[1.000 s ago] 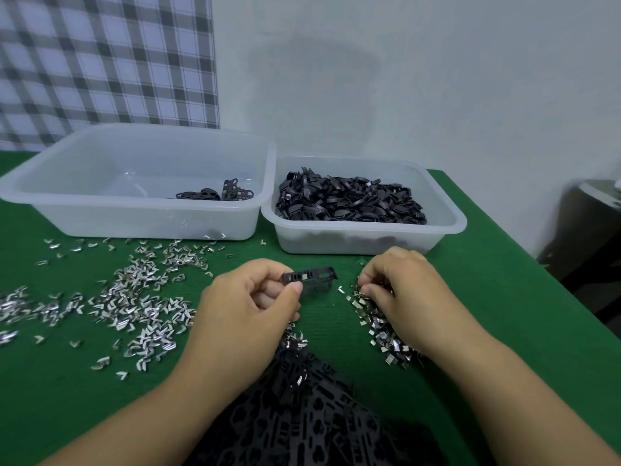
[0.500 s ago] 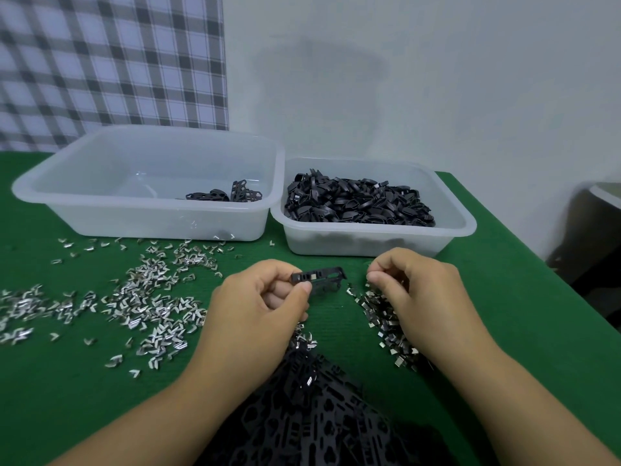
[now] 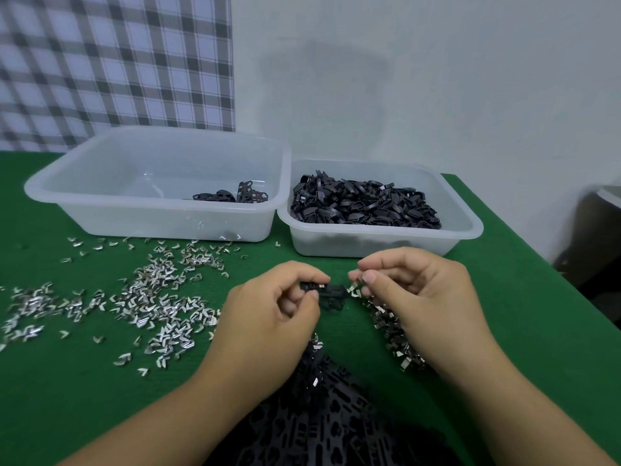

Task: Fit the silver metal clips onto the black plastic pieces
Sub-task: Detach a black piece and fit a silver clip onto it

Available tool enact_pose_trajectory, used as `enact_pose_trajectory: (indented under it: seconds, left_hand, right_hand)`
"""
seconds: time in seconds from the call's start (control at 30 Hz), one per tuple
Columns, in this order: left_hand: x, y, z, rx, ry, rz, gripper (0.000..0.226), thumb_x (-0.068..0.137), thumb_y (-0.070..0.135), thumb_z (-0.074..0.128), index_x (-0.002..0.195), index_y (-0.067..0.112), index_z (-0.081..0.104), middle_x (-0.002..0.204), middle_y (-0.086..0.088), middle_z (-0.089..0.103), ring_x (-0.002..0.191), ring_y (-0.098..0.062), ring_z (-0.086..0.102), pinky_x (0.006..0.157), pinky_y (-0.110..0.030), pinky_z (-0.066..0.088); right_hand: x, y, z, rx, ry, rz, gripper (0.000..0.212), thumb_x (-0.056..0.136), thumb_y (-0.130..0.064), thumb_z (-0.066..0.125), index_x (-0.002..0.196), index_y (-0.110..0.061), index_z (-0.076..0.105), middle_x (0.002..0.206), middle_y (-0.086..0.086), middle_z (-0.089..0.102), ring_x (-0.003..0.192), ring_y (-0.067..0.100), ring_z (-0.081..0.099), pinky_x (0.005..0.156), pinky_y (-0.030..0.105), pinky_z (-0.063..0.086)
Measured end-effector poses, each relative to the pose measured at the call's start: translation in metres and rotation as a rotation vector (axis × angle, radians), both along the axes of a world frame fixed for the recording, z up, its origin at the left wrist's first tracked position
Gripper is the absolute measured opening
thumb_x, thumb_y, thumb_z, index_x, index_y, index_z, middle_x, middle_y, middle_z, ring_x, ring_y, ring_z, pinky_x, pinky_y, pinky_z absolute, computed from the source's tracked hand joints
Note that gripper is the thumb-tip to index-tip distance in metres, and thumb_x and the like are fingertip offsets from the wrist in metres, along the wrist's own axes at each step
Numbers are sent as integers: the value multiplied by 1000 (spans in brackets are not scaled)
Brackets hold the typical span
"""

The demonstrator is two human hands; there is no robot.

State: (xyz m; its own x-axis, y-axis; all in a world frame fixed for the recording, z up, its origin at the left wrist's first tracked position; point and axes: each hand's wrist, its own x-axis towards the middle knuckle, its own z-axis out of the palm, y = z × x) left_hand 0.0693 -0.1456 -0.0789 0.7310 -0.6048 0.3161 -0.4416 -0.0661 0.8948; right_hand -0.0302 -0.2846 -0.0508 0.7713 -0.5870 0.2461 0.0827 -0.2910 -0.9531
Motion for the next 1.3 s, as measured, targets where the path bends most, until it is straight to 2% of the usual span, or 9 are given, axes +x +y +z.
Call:
enact_pose_trajectory:
  seconds: [0.13, 0.3, 0.5, 0.67, 0.8, 0.93, 1.07, 1.17, 1.3]
  left_hand:
    - [-2, 0, 2, 10, -57, -48, 21, 82, 14, 64, 85, 35, 69, 67, 0, 60, 56, -17, 54, 53, -21, 45]
    - [-3, 1, 4, 17, -109, -40, 7, 75, 34, 68, 82, 32, 67, 63, 4, 54, 52, -4, 46, 49, -12, 38]
    - [-1, 0, 2, 28, -90, -28, 5, 79, 24, 70, 77, 27, 67, 53, 12, 47, 49, -2, 40, 48, -17, 35]
    - [1, 0, 2, 12, -45, -15, 2, 77, 27, 68, 75, 27, 67, 50, 14, 46, 46, -2, 40, 45, -12, 32]
    - [0, 0, 1, 49, -71, 23, 2, 73, 29, 66, 75, 28, 65, 46, 15, 45, 43, -2, 39, 43, -9, 30]
    - [0, 1, 2, 79, -90, 62, 7, 66, 32, 62, 70, 27, 63, 42, 13, 44, 39, -3, 39, 40, -9, 29]
    - [2, -1, 2, 55, -51, 79, 5, 71, 25, 65, 66, 24, 65, 41, 13, 41, 38, -3, 34, 40, -10, 26]
    - [3, -2, 2, -12, 22, 80, 9, 75, 20, 66, 66, 23, 67, 42, 13, 40, 40, -3, 33, 41, -10, 27]
    - [2, -1, 3, -41, 50, 28, 14, 78, 19, 65, 65, 24, 69, 44, 14, 42, 43, -4, 36, 43, -13, 31]
  right_hand:
    - [3, 9, -2, -58, -31, 39, 20, 78, 3, 67, 76, -17, 70, 71, 0, 73, 62, 6, 65, 61, 13, 49]
    - [5, 17, -5, -260, -9, -9, 25, 76, -1, 71, 73, -26, 70, 69, -7, 68, 58, 7, 58, 57, 12, 45]
    - [7, 20, -5, -241, -47, -12, 21, 73, -3, 75, 74, -21, 66, 72, -5, 66, 64, 9, 60, 61, 13, 48]
    - [3, 21, -3, -262, -26, 22, 17, 80, -7, 69, 84, -24, 64, 75, -10, 70, 73, 9, 66, 70, 26, 53]
    - [2, 22, -4, -368, 5, 36, 20, 84, -9, 64, 89, -28, 61, 80, -19, 70, 74, 13, 66, 70, 38, 53]
    - [3, 24, -5, -461, 13, 73, 28, 80, -7, 65, 90, -32, 59, 86, -23, 69, 81, 4, 67, 71, 27, 50]
    - [3, 23, -9, -511, 21, 70, 31, 78, -5, 68, 93, -32, 61, 86, -20, 68, 78, 5, 63, 67, 23, 49]
    - [5, 21, -11, -590, 29, 8, 26, 73, -7, 73, 90, -26, 67, 77, -14, 65, 71, 5, 57, 63, 19, 46]
    - [7, 19, -12, -584, -8, -17, 16, 72, -10, 76, 83, -21, 71, 71, -12, 64, 69, 3, 58, 62, 14, 45]
